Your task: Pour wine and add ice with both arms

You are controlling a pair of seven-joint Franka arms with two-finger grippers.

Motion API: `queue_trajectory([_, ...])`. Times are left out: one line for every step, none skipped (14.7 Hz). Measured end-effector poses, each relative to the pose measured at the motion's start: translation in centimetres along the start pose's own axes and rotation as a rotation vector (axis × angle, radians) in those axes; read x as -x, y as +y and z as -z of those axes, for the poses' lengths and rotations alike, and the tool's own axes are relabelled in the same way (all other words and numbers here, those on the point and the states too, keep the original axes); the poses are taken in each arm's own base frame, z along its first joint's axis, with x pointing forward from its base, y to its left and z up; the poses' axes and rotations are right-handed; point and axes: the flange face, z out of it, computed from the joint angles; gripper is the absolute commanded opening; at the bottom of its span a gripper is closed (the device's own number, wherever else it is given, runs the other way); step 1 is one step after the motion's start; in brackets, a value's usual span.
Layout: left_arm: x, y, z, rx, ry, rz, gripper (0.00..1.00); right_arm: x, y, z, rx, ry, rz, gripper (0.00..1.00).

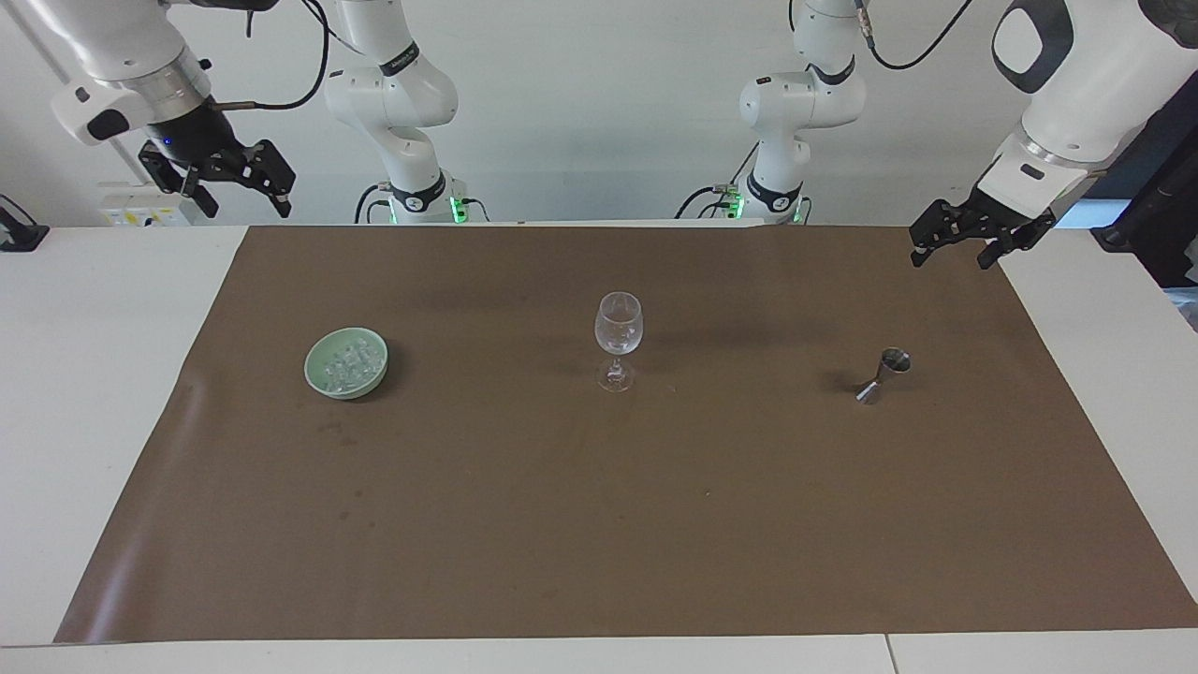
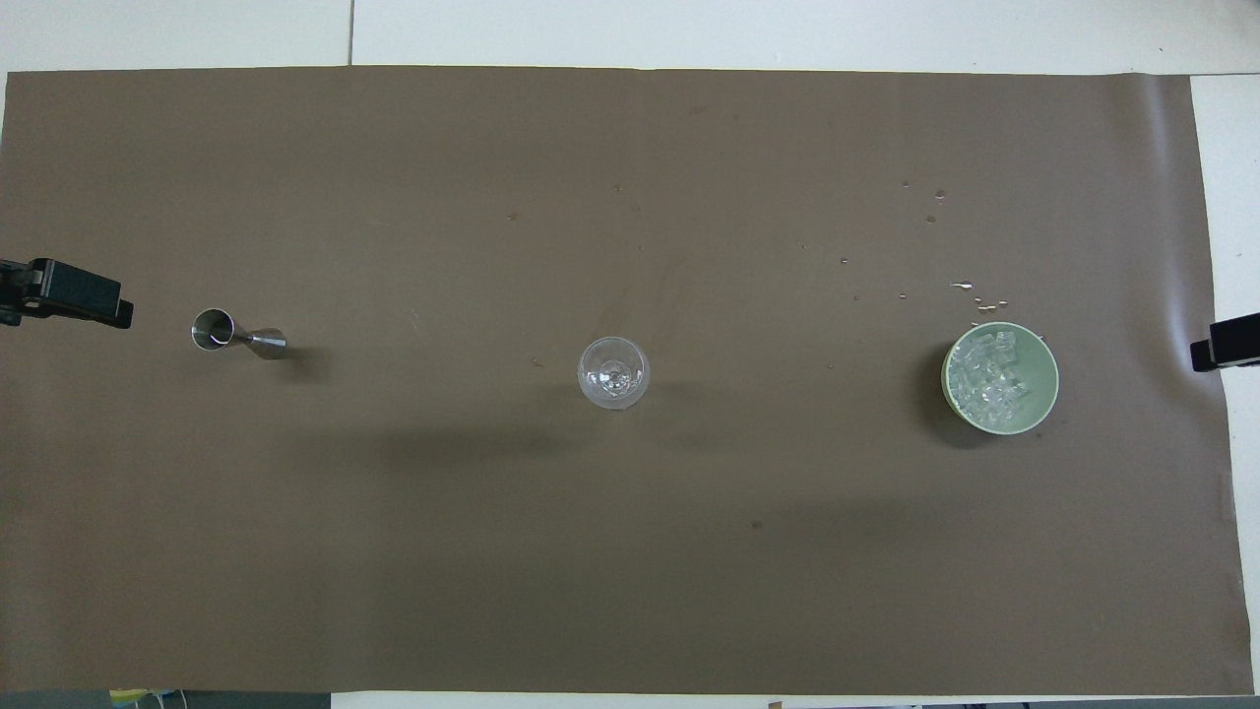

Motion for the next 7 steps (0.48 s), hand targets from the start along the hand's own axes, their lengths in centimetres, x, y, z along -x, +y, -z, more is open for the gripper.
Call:
queue_trajectory([0.0, 0.01, -0.02, 0.0, 0.0, 0.0, 1.0, 0.0, 0.0, -0.03, 0.0, -0.001, 0.0, 1.0])
queue_trajectory([0.0, 0.02, -0.02, 0.0, 0.0, 0.0, 1.0, 0.0, 0.0, -0.05, 0.0, -0.001, 0.0, 1.0])
queue_trajectory([0.0, 0.04, -0.02, 0.0, 0.0, -0.001, 1.0, -0.01, -0.01, -0.07, 0.0, -0.001, 0.0, 1.0])
queue_trajectory([-0.01, 0.06, -0.03, 0.0, -0.001, -0.001, 1.0, -0.01, -0.01, -0.09, 0.0, -0.002, 0.0, 1.0])
queue_trajectory([-0.01, 0.08, -0.03, 0.0, -0.001, -0.002, 1.0, -0.01, -0.01, -0.11, 0.0, -0.002, 0.0, 1.0])
queue_trajectory([-0.01, 0.1, -0.03, 0.0, -0.001, -0.002, 1.0, -0.01, -0.01, -0.12, 0.0, -0.002, 0.0, 1.0])
queue_trajectory([-0.01, 0.1, -0.03, 0.0, -0.001, -0.002, 1.0, -0.01, -0.01, -0.13, 0.0, -0.002, 0.0, 1.0])
